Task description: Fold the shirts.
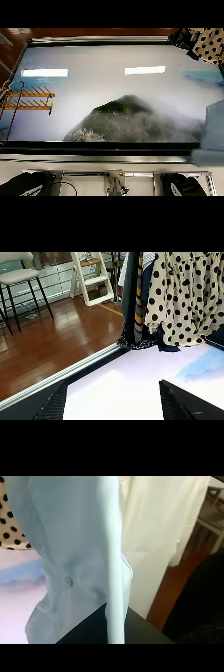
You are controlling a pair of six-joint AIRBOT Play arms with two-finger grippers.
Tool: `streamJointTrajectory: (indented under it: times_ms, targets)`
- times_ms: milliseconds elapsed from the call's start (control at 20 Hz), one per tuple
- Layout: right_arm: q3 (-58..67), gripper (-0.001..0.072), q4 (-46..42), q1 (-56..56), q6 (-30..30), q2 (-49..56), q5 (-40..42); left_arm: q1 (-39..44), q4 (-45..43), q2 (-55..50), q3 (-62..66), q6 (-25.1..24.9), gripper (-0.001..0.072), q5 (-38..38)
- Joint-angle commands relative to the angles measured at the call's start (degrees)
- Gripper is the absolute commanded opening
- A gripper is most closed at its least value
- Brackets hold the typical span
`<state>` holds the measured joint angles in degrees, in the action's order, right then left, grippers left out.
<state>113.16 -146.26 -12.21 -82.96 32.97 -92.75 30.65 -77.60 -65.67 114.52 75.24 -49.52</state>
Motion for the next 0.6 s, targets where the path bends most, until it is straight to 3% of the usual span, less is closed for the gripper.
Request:
streamJointTrajectory:
  times_ms: [0, 200, 350, 550]
  targets:
    - [-0.02, 0.0062, -8.87, 0.02, -1.07, -0.22, -1.44, -0.04, -0.66, -0.04, -0.02, 0.04, 0.0708, -0.04]
    - [-0.02, 0.0062, -14.36, 0.02, -3.58, -0.22, 0.48, -0.04, -1.09, -0.04, -0.02, 0.02, 0.0708, -0.04]
    - [-0.02, 0.0062, -13.99, 0.0, -8.66, 0.79, 1.97, -0.04, -1.07, -0.07, -0.02, 0.02, 0.0708, -0.04]
    - [-0.02, 0.0062, -10.21, 0.0, -7.87, 5.73, 4.7, -0.04, -1.09, -0.07, -0.02, 0.02, 0.0708, -0.04]
